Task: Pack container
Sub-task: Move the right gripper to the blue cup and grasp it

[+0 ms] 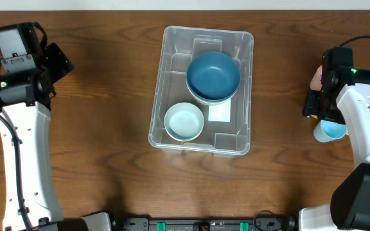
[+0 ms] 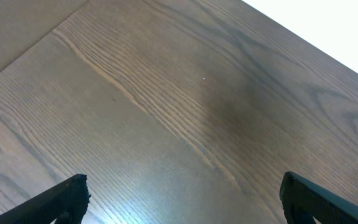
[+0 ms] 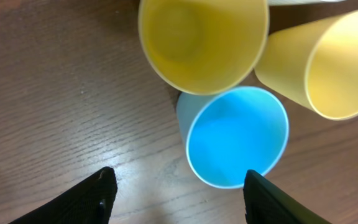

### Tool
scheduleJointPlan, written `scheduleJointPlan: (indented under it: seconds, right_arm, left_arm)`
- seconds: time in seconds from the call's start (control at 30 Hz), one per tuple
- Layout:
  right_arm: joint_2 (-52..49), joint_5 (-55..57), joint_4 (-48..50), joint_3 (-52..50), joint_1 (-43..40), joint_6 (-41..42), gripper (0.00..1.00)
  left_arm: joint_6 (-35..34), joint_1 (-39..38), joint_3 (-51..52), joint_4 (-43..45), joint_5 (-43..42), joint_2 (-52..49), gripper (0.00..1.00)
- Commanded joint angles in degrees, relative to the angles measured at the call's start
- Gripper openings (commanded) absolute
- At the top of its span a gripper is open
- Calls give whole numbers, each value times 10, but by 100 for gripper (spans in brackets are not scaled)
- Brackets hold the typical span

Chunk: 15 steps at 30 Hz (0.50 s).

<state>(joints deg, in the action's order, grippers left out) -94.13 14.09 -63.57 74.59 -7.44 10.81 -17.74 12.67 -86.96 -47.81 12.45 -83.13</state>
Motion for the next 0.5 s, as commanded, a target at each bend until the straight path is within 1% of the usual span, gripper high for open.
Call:
scheduleJointPlan:
  seconds: [0.0,0.07,0.13,0.2,0.27,0.47]
  right_arm:
    - [-3,-15,1,-12,-5,-28,66]
    - [-3,-15,4,-21,-7,-28,66]
    - [-3,-17,14,-32,-12,-30,69]
    - [-3,-43,29,-45,-19,-52,70]
    - [-3,-61,43,-60,-30,-58,70]
    - [-3,-60,93,-99,-51,-69,68]
  left_arm:
    - [5,2,-10,-2,9,5,98]
    - [5,2,-10,-2,9,5,98]
    - [5,2,-10,-2,9,5,98]
    - [5,2,-10,-2,9,5,98]
    - [5,2,-10,-2,9,5,98]
    - [5,2,-10,-2,9,5,98]
